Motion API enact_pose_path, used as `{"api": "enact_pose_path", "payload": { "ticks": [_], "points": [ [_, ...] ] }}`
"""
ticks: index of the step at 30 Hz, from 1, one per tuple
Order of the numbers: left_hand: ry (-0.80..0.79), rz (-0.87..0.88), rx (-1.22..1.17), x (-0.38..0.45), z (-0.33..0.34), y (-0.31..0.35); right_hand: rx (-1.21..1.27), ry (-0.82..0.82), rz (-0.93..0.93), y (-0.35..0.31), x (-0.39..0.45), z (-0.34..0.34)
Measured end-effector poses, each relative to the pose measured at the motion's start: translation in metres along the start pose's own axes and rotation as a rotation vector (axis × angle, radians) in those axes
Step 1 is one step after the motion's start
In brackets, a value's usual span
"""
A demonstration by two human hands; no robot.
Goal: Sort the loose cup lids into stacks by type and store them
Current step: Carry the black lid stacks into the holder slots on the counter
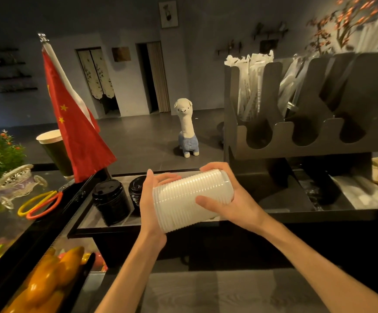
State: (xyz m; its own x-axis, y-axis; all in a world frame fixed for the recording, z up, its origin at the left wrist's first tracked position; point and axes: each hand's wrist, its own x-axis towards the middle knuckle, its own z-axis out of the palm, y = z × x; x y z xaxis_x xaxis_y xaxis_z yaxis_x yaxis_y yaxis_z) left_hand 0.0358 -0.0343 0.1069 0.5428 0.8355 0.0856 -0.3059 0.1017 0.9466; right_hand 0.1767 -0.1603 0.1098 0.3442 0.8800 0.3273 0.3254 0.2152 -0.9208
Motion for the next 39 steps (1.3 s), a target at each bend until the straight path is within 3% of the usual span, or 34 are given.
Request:
{"api": "enact_pose_path", "payload": {
  "ticks": [6,10,13,19,27,39],
  "points": [
    [-0.203,0.096,0.194,0.005,0.042,0.043,-0.129,0.162,-0.161,-0.052,-0.005,-0.05],
    [-0.445,0.45,0.557,0.011,0.078,0.078,-0.307,0.257,-0.214,-0.087,-0.012,-0.1],
    [-0.642,0.472,0.73,0.019,0.115,0.1,-0.459,0.29,-0.277,-0.115,-0.019,-0.139],
    [-0.864,0.537,0.819,0.047,0.196,0.118,-0.75,0.361,-0.298,-0.166,-0.023,-0.217],
    [-0.748,0.614,0.769,0.049,0.307,0.103,-1.148,0.32,-0.242,-0.194,-0.022,-0.305],
    [-0.658,0.611,0.779,0.063,0.355,0.052,-1.186,0.209,-0.1,-0.165,-0.006,-0.366]
  ]
}}
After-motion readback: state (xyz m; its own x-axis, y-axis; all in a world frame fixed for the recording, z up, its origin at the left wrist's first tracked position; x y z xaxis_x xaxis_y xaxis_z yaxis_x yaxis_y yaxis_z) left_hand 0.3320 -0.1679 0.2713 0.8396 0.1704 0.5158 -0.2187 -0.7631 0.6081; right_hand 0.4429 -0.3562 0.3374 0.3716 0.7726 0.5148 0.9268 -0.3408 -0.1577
